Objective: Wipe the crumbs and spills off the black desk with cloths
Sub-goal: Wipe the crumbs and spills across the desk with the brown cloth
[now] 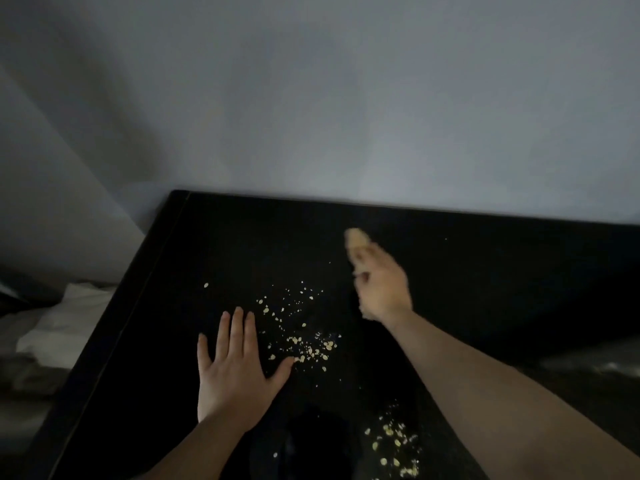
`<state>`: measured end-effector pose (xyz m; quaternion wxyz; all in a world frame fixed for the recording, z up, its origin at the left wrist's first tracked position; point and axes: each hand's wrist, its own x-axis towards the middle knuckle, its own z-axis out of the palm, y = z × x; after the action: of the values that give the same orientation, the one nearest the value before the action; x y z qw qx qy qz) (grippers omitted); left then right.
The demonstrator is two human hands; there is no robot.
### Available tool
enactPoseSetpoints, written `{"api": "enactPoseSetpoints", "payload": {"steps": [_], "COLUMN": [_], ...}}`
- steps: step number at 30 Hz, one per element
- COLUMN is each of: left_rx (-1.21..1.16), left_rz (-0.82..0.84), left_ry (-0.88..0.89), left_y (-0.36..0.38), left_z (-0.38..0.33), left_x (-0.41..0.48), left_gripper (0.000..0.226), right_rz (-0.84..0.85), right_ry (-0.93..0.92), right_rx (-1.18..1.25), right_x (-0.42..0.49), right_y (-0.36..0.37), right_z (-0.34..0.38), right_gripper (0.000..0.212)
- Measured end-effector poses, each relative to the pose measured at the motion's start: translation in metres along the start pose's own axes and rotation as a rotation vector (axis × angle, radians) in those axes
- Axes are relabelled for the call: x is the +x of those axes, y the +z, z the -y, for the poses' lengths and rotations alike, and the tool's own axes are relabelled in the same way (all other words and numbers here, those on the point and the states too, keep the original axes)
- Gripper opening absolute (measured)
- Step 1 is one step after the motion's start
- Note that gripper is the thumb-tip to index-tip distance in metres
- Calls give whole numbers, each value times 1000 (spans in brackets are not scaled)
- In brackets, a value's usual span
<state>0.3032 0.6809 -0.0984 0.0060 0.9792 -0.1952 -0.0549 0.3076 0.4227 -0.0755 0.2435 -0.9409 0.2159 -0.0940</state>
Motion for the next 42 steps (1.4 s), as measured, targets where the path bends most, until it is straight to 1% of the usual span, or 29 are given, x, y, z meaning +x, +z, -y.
{"api": "enactPoseSetpoints", "payload": {"steps": [3, 4, 5, 6, 7, 8, 9, 10, 11, 12, 13, 14, 15, 16, 19, 21, 22, 24, 25, 26, 27, 29, 30, 32, 33, 34, 36, 38, 42], "left_rx": [7, 3, -2, -6, -7, -5, -4, -4, -6, -10, -15, -18, -18, -17, -18, -15, -14, -7, -5, -3, -3, -5, -4, -4, -8, -12, -14, -15, -23], "left_rz": [-14, -19, -24, -30, -36, -41, -41, -41, -40, -40, -38, -37, -39, -42, -44, -39, -37, -35, -35, -36, -41, -46, -49, -56, -56, -59, -62, -53, -34], "left_ry": [-9, -11, -14, -15, -15, -14, -14, -14, -14, -14, -17, -21, -24, -26, -33, -38, -40, -42, -43, -44, -43, -39, -36, -28, -27, -26, -26, -24, -23], "left_y": [0, 0, 1, 1, 2, 2, 2, 2, 2, 1, 1, 1, 1, 1, 1, 0, -1, 0, 0, 1, 1, 1, 1, 1, 2, 2, 1, 0, -3], "left_z": [0, -1, -1, -1, 0, 0, 0, 0, 0, 0, -1, -1, -1, -1, -1, -1, -1, -1, -1, -1, 0, -1, -1, -2, -1, -1, 0, 0, 1], "left_x": [-1, -1, -1, -1, -1, -1, -1, -2, -2, -1, -1, -1, -1, -1, -1, -1, -1, -1, -1, -2, -1, -1, -2, -3, -3, -2, -2, -3, -3], "left_gripper": [94, 94, 93, 93, 93, 94, 94, 95, 95, 95, 95, 96, 96, 96, 96, 97, 97, 96, 96, 96, 95, 95, 95, 94, 94, 94, 93, 93, 92], "right_rz": [177, 168, 100, 4, -129, -282, -441, -538, -570, -542, -465, -382, -324, -292, -170, -11, 100, 286, 316, 237, 65, -337, -439, -388, -327, -265, -191, -94, 195], "right_ry": [-415, -510, -565, -564, -489, -341, -131, 120, 406, 667, 843, 903, 864, 769, 321, -57, -200, -411, -481, -504, -467, -188, 14, 468, 585, 606, 497, 294, -303], "right_rx": [82, 103, 156, 233, 269, 227, 115, 14, -31, -39, -31, -44, -55, -60, 24, 110, 154, 190, 202, 250, 316, 282, 189, 7, -33, -51, -50, -38, 103], "right_x": [-36, -41, -42, -39, -33, -24, -14, -3, 8, 20, 29, 38, 46, 52, 52, 29, 12, -15, -24, -29, -28, -11, 3, 29, 41, 52, 72, 79, 41], "right_y": [10, 7, 2, -4, -10, -16, -25, -34, -42, -48, -53, -54, -52, -49, -19, 2, 9, 14, 11, 5, 1, -9, -16, -26, -27, -26, -18, -4, 21], "right_z": [32, 32, 27, 18, 4, -13, -32, -53, -72, -85, -92, -96, -96, -91, -49, -13, 3, 19, 21, 20, 14, -9, -24, -48, -54, -54, -41, -13, 47], "right_gripper": [43, 41, 41, 44, 50, 55, 57, 55, 51, 48, 49, 51, 54, 53, 41, 38, 38, 39, 38, 39, 43, 49, 46, 43, 47, 50, 49, 45, 48]}}
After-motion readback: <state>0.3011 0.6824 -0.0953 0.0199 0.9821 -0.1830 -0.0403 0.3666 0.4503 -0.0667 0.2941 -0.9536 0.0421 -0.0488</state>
